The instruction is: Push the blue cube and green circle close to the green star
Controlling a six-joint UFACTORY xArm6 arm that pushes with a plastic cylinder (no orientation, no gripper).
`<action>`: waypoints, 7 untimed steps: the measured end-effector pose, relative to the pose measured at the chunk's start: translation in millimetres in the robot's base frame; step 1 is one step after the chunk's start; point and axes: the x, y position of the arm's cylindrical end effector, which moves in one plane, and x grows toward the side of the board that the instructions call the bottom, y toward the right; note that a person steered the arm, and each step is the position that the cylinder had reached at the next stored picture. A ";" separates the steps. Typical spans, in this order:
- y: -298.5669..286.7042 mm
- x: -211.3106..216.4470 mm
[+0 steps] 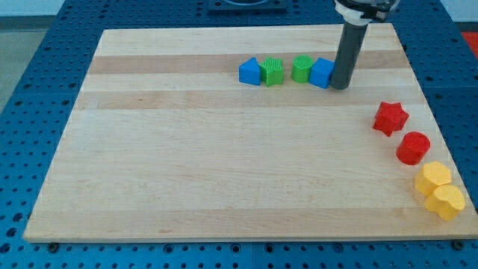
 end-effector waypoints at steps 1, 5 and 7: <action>1.1 -7.4; 2.8 -25.1; 4.6 -33.2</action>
